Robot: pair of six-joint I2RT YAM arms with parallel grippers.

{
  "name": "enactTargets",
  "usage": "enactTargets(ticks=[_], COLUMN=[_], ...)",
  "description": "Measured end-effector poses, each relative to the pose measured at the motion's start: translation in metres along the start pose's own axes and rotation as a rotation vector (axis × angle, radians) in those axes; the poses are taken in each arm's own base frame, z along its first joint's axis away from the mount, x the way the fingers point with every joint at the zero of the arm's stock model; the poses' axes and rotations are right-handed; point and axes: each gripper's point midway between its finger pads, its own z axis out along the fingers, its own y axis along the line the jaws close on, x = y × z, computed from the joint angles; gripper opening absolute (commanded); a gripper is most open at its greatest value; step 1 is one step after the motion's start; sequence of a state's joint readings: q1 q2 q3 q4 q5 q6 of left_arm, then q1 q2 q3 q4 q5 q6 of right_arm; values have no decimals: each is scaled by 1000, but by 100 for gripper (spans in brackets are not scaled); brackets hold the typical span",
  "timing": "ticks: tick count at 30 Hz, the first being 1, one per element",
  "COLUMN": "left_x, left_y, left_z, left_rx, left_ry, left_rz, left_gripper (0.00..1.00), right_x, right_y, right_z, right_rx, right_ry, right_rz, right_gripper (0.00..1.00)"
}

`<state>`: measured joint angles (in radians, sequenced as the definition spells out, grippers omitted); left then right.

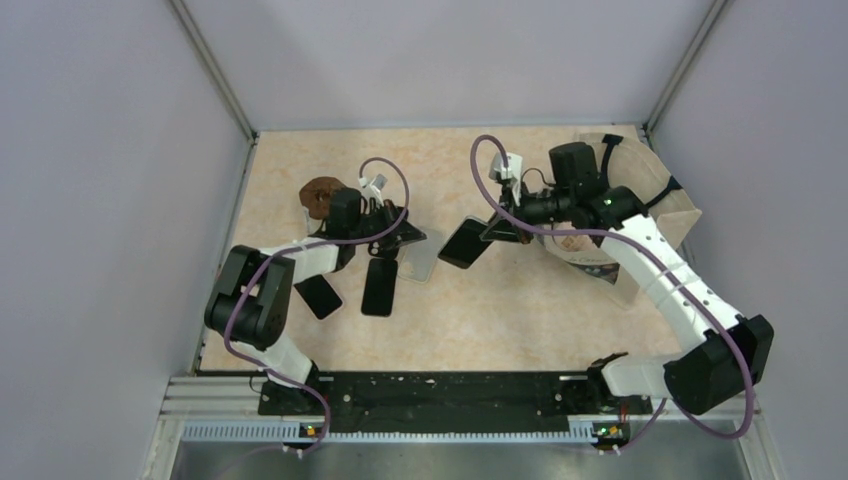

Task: Take the phone out of the phone case
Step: Place the phone case at the center of the board, then move the phone case to the center of the board.

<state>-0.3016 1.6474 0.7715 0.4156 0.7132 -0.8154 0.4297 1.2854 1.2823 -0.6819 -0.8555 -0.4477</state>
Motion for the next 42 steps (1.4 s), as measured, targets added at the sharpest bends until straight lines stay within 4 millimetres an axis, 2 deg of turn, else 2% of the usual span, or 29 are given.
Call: enactTargets(ticks=[8,12,16,21,27,32,37,42], left_x=[-6,-9,-14,-14,-1,4,-13,-33], left_y=[21,24,18,19,44,70,73,75], left_z=[-1,-4,1,22,49,62,75,85], left_rx=[-117,-157,-186,-228,-309,-379,-408,-448], left_ry=[6,35,71,126,231,282,253,208], left_rz=[174,276,377,495,539,549,575,599], left_gripper=[35,40,42,43,43,43,43,42], right_x=[33,40,43,46,56,52,50,58], right_y=[-6,-11,-13,-14,-11,-8,-7,-5], right_z=[9,15,18,19,17,12,10,12], right_rx=[21,15,14,19,37,48,51,44], right_ry=[53,62,65,67,89,78,71,83], right_rz=[82,96,101,109,126,109,102,116], right_gripper=[0,0,0,0,0,0,0,0])
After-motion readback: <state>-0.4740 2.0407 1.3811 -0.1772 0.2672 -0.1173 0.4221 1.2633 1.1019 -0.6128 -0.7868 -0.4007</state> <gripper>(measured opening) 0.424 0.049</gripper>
